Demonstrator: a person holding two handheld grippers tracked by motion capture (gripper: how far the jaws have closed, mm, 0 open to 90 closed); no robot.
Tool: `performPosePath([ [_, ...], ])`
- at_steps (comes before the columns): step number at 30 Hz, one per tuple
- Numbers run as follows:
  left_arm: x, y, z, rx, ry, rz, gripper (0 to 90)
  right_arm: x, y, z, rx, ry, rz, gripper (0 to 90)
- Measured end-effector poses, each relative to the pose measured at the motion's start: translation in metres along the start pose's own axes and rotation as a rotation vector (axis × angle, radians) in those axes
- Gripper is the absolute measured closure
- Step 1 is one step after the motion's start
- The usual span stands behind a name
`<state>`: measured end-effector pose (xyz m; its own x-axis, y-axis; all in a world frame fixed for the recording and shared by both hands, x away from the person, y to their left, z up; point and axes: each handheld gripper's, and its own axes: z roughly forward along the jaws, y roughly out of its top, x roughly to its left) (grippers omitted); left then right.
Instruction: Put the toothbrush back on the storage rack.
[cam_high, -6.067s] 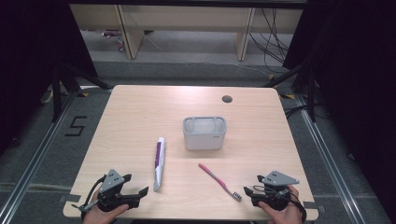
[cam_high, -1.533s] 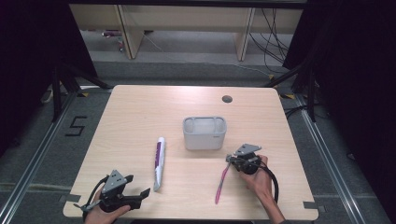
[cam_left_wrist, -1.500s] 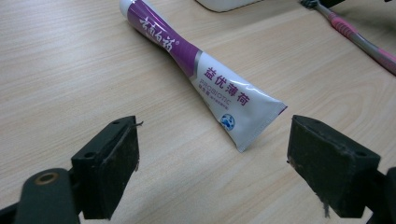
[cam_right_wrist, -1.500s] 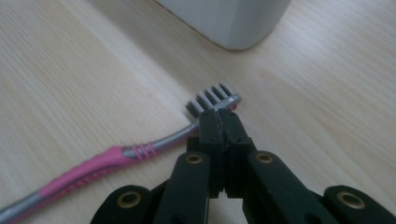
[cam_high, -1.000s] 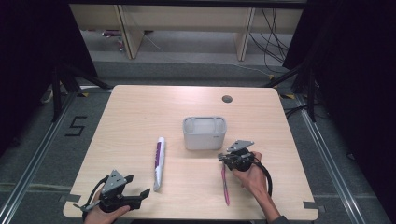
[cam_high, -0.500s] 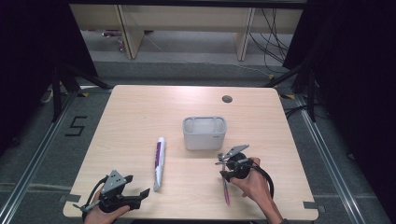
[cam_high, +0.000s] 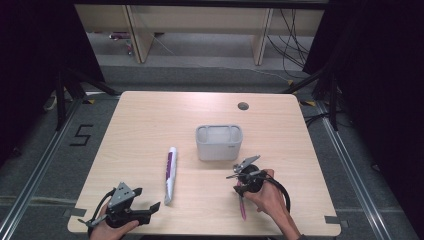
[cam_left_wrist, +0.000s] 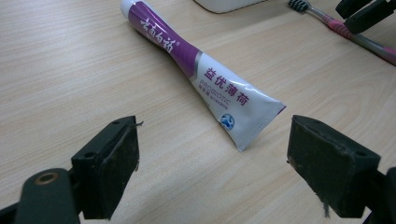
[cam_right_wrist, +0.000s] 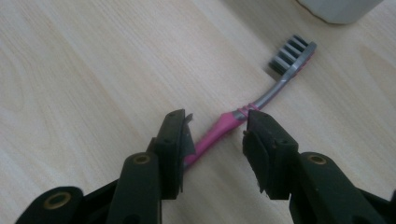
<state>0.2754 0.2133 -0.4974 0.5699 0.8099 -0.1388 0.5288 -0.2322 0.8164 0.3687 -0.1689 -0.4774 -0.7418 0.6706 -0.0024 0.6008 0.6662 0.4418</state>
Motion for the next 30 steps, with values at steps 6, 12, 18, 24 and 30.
performPosePath([
  [6,0.0,0.0,0.0,0.003,0.002,-0.001,16.1,0.002,0.001,0.002,0.02,0.0,-0.014,59.3],
  [12,0.0,0.0,0.0,0.006,0.003,-0.001,16.1,0.001,0.002,0.003,0.041,-0.01,-0.013,61.6],
  [18,0.0,0.0,0.001,0.002,-0.005,-0.002,16.1,-0.002,0.002,0.004,0.061,-0.021,-0.034,62.8],
  [24,0.0,0.0,0.001,0.003,-0.003,-0.001,16.1,-0.007,0.0,0.003,0.077,-0.025,-0.045,65.0],
  [30,0.0,-0.001,0.002,-0.002,-0.002,-0.009,16.1,-0.012,-0.001,0.002,0.123,-0.001,-0.058,71.1],
])
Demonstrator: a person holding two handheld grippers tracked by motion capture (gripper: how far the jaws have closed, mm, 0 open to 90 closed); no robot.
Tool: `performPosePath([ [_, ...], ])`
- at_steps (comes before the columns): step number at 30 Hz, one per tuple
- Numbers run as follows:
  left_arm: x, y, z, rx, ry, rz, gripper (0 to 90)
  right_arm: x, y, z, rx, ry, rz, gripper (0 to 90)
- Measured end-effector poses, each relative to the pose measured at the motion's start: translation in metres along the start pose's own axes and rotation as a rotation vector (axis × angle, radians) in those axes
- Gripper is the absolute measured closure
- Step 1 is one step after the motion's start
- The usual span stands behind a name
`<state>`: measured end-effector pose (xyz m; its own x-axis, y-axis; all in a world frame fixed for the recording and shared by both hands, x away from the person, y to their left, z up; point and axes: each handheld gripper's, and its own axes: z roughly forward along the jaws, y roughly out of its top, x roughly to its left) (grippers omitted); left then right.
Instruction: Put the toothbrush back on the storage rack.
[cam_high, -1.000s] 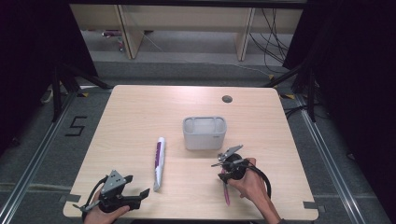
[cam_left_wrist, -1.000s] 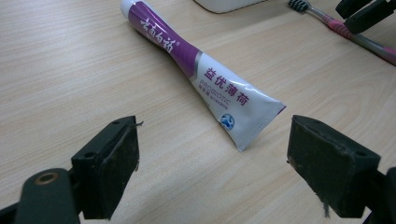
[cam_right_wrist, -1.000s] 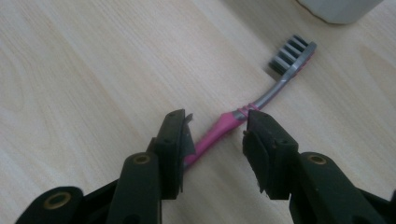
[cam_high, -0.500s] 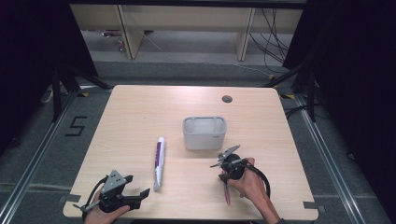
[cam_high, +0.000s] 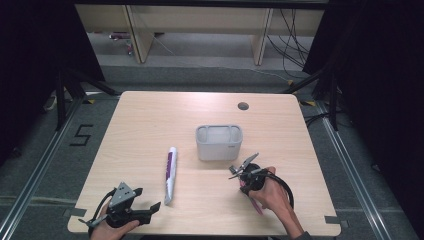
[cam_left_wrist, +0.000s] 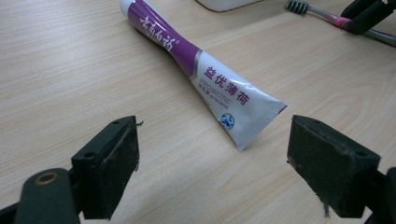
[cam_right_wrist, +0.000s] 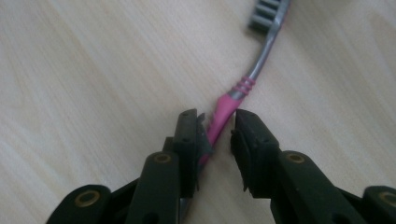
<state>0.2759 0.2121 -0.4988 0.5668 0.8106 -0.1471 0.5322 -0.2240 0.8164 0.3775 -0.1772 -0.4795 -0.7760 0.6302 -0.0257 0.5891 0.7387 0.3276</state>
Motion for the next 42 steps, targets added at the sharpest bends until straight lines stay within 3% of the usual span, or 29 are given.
performPosePath([
  [8,-0.001,0.0,0.0,-0.009,-0.002,-0.001,16.1,-0.004,-0.002,-0.002,0.038,0.019,-0.008,79.3],
  [9,-0.001,0.0,0.0,-0.003,0.002,0.0,16.1,-0.006,-0.001,-0.002,0.043,0.02,-0.032,80.9],
  [12,0.0,0.0,-0.001,0.003,0.004,0.006,16.1,-0.006,0.0,-0.002,0.062,0.024,-0.043,81.3],
  [13,0.0,0.0,-0.001,0.003,0.004,0.005,16.1,-0.009,0.002,-0.002,0.078,0.013,-0.079,81.4],
  [19,0.0,0.0,0.0,-0.004,-0.005,0.006,16.1,-0.006,0.004,-0.003,0.127,0.01,-0.059,81.5],
  [21,-0.001,0.0,0.001,-0.009,0.003,0.001,16.1,-0.006,0.006,-0.003,0.129,0.012,-0.097,81.5],
  [24,0.0,0.0,0.0,-0.002,0.0,0.001,16.1,-0.005,0.008,-0.003,0.147,0.009,-0.106,81.5],
  [27,0.0,0.0,0.001,-0.01,0.002,-0.004,16.1,-0.002,0.01,-0.003,0.184,-0.009,-0.085,81.5],
  [28,0.0,0.0,0.001,0.001,-0.001,-0.001,16.1,-0.003,0.011,-0.003,0.2,-0.006,-0.113,81.5],
  [32,0.0,0.0,0.0,0.003,-0.001,0.007,16.1,0.0,0.013,-0.002,0.23,-0.022,-0.128,81.8],
  [35,0.0,0.0,0.0,-0.003,0.0,0.002,16.1,0.0,0.013,-0.001,0.237,-0.025,-0.145,82.8],
  [36,-0.001,0.0,0.0,-0.003,0.0,0.0,16.1,0.002,0.011,-0.001,0.24,-0.03,-0.125,82.8],
  [37,0.0,0.0,0.0,0.0,-0.004,0.004,16.1,0.0,0.012,-0.001,0.245,-0.028,-0.177,82.9],
  [42,0.0,0.0,-0.001,0.005,0.003,0.007,16.1,0.0,0.012,-0.004,0.233,-0.034,-0.18,83.0],
])
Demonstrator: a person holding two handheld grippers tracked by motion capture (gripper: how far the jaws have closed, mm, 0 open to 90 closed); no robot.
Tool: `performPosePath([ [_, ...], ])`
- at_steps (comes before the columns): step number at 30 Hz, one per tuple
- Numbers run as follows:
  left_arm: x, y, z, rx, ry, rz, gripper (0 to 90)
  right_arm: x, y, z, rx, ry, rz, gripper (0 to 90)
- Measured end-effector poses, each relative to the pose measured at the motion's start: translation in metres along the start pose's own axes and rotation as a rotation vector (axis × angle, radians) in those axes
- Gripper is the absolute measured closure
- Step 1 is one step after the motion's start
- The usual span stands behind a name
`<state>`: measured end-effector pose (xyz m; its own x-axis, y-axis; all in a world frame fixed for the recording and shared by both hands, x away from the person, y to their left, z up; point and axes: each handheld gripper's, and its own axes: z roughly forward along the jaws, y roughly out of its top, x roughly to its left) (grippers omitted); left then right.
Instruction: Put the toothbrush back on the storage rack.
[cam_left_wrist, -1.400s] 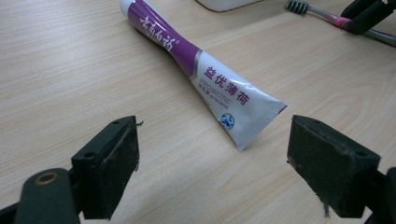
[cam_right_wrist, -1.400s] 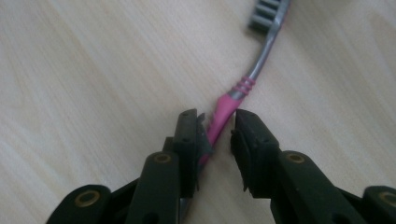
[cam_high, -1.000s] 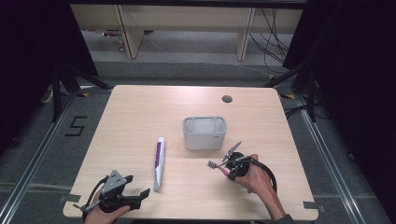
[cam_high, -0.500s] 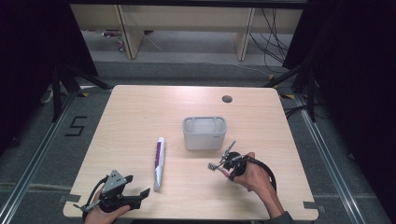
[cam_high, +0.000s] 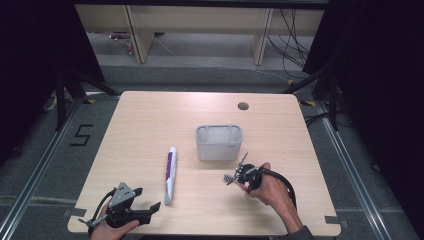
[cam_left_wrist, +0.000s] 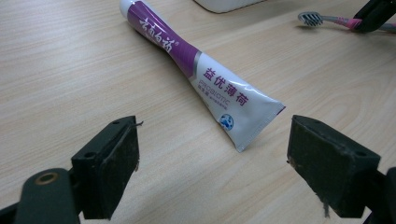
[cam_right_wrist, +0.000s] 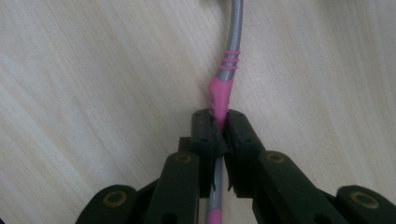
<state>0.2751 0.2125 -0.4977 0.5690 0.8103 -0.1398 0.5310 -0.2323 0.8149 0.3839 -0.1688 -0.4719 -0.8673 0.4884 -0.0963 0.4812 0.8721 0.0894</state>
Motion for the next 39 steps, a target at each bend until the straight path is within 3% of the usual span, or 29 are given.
performPosePath([
  [6,0.0,0.0,0.0,0.001,0.001,0.001,16.1,-0.002,-0.005,-0.014,-0.039,0.006,0.016,83.0],
  [7,0.001,0.0,0.0,-0.001,0.001,0.001,16.1,-0.002,-0.008,-0.02,-0.089,0.022,0.043,83.0],
  [8,0.001,0.0,0.0,-0.001,0.001,0.001,16.1,-0.002,-0.008,-0.02,-0.089,0.022,0.043,83.0],
  [9,0.001,0.0,0.0,-0.002,0.001,0.0,16.1,-0.003,-0.012,-0.025,-0.137,0.016,0.041,83.1],
  [12,0.001,0.0,0.0,0.0,0.001,0.001,16.1,-0.004,-0.015,-0.032,-0.184,0.022,0.049,83.1],
  [13,0.001,0.0,0.0,-0.001,0.001,0.001,16.1,-0.006,-0.019,-0.039,-0.242,0.026,0.055,83.1],
  [14,0.001,0.0,0.0,0.0,0.002,0.001,16.1,-0.006,-0.019,-0.039,-0.242,0.026,0.055,83.1],
  [15,0.0,0.0,0.0,0.0,0.002,0.001,16.1,-0.009,-0.023,-0.046,-0.309,0.024,0.064,83.0],
  [16,0.001,0.0,0.0,-0.001,0.002,0.001,16.1,-0.009,-0.023,-0.046,-0.309,0.024,0.064,83.0],
  [19,0.001,0.0,0.0,-0.003,0.005,-0.002,16.1,-0.013,-0.027,-0.053,-0.381,0.057,0.076,83.0],
  [20,0.001,0.0,0.0,-0.009,0.004,-0.009,16.1,-0.012,-0.028,-0.054,-0.385,0.058,0.099,83.0],
  [23,0.001,0.0,0.0,-0.009,0.0,-0.008,16.1,-0.014,-0.029,-0.056,-0.432,0.07,0.095,83.1],
  [24,0.001,0.0,0.0,-0.009,0.0,-0.007,16.1,-0.013,-0.03,-0.058,-0.441,0.081,0.118,83.1],
  [25,0.001,0.0,0.0,-0.008,0.005,-0.007,16.1,-0.017,-0.03,-0.06,-0.504,0.083,0.094,83.1],
  [26,0.001,0.0,-0.001,-0.001,0.007,-0.002,16.1,-0.017,-0.03,-0.06,-0.504,0.083,0.094,83.1],
  [27,0.001,0.0,-0.001,-0.005,0.005,-0.003,16.1,-0.017,-0.031,-0.062,-0.561,0.099,0.141,83.1],
  [28,0.001,0.0,0.0,-0.013,0.001,-0.011,16.1,-0.021,-0.032,-0.063,-0.599,0.094,0.128,83.1],
  [29,0.001,0.0,0.0,-0.013,0.001,-0.011,16.1,-0.021,-0.032,-0.063,-0.599,0.094,0.128,83.1],
  [32,0.001,0.0,0.0,-0.013,0.0,-0.011,16.1,-0.026,-0.034,-0.064,-0.692,0.102,0.157,83.1],
  [34,0.001,0.0,-0.001,-0.009,0.002,-0.007,16.1,-0.027,-0.035,-0.067,-0.704,0.127,0.169,83.1],
  [35,0.001,0.0,-0.001,-0.004,0.007,-0.006,16.1,-0.027,-0.036,-0.069,-0.72,0.12,0.179,83.1],
  [36,0.001,0.0,-0.001,-0.006,0.005,-0.004,16.1,-0.03,-0.036,-0.069,-0.748,0.109,0.158,83.1],
  [37,0.001,0.0,-0.001,-0.008,0.0,-0.003,16.1,-0.029,-0.036,-0.071,-0.758,0.11,0.185,83.1],
  [39,0.001,0.0,-0.001,-0.009,0.001,-0.005,16.1,-0.032,-0.035,-0.072,-0.775,0.1,0.178,83.1],
])
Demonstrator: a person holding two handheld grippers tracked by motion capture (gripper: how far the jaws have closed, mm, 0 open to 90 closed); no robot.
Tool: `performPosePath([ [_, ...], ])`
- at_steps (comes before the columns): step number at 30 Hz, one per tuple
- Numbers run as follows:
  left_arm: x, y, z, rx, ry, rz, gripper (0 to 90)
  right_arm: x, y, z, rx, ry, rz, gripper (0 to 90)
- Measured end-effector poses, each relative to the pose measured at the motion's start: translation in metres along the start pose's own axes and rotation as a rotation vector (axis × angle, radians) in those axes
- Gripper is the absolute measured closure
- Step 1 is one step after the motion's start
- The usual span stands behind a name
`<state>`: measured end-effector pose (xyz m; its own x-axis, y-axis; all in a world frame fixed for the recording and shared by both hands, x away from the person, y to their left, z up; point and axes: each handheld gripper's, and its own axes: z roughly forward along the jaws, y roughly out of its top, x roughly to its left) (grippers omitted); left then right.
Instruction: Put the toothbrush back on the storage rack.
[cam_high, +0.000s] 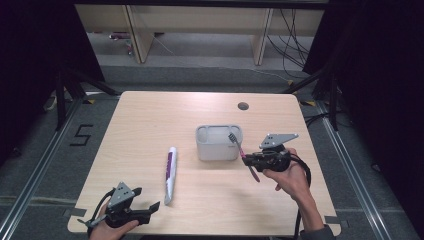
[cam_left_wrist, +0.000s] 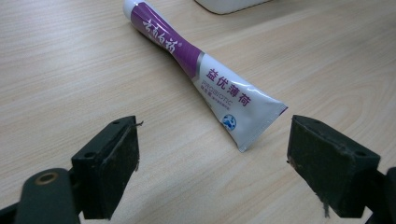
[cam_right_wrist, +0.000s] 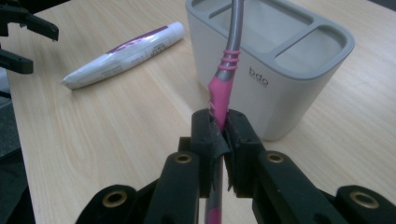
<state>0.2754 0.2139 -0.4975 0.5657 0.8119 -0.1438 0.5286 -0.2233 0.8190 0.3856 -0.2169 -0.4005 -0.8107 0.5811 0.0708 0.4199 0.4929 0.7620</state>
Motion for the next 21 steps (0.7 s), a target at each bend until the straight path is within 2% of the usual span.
performPosePath([
  [2,-0.001,0.0,0.0,0.001,0.008,-0.004,16.1,0.0,0.002,0.0,-0.014,0.002,0.024,83.1],
  [4,0.0,0.0,0.0,-0.004,0.0,-0.005,16.1,-0.004,0.004,0.002,-0.045,-0.01,0.017,83.1],
  [5,0.0,0.0,0.0,-0.004,0.0,-0.005,16.1,-0.004,0.005,0.002,-0.054,-0.009,0.03,83.1],
  [6,0.0,0.0,0.001,-0.003,0.0,-0.005,16.1,-0.007,0.007,0.002,-0.093,-0.004,0.059,83.1],
  [7,0.0,0.0,0.001,-0.003,0.0,-0.005,16.1,-0.007,0.007,0.002,-0.093,-0.004,0.059,83.1],
  [8,0.001,0.0,0.0,0.002,0.001,-0.002,16.1,-0.009,0.008,0.002,-0.117,-0.011,0.051,83.1],
  [9,0.0,0.0,0.001,-0.001,0.001,-0.005,16.1,-0.008,0.009,0.001,-0.121,-0.009,0.084,83.1],
  [10,0.0,0.0,0.0,0.004,0.01,-0.003,16.1,-0.012,0.011,0.0,-0.134,-0.027,0.051,83.1],
  [11,0.0,0.0,0.0,0.0,0.008,-0.006,16.1,-0.011,0.012,0.001,-0.142,-0.016,0.081,83.1],
  [12,0.0,0.0,0.0,-0.003,0.005,-0.006,16.1,-0.014,0.013,0.001,-0.17,-0.033,0.074,83.1],
  [13,0.0,0.0,0.0,0.001,0.006,-0.003,16.1,-0.014,0.014,0.001,-0.168,-0.013,0.092,83.1],
  [15,0.001,0.0,0.0,0.006,0.007,0.003,16.1,-0.016,0.017,0.002,-0.197,-0.024,0.089,83.0],
  [16,0.0,0.0,0.001,-0.002,0.004,-0.006,16.1,-0.018,0.019,0.003,-0.22,-0.01,0.097,83.1],
  [17,0.0,0.0,0.001,-0.002,0.004,-0.006,16.1,-0.018,0.019,0.003,-0.22,-0.01,0.097,83.1],
  [18,0.0,0.0,0.0,-0.002,0.005,-0.005,16.1,-0.017,0.02,0.003,-0.221,0.001,0.125,83.1],
  [19,0.0,0.0,0.0,0.0,0.006,-0.004,16.1,-0.018,0.021,0.003,-0.239,0.006,0.113,83.1],
  [20,0.0,0.0,0.0,0.0,0.006,-0.006,16.1,-0.018,0.022,0.003,-0.247,0.021,0.123,83.1],
  [21,0.001,0.0,0.0,0.008,0.007,0.003,16.1,-0.018,0.024,0.003,-0.25,0.013,0.114,83.1],
])
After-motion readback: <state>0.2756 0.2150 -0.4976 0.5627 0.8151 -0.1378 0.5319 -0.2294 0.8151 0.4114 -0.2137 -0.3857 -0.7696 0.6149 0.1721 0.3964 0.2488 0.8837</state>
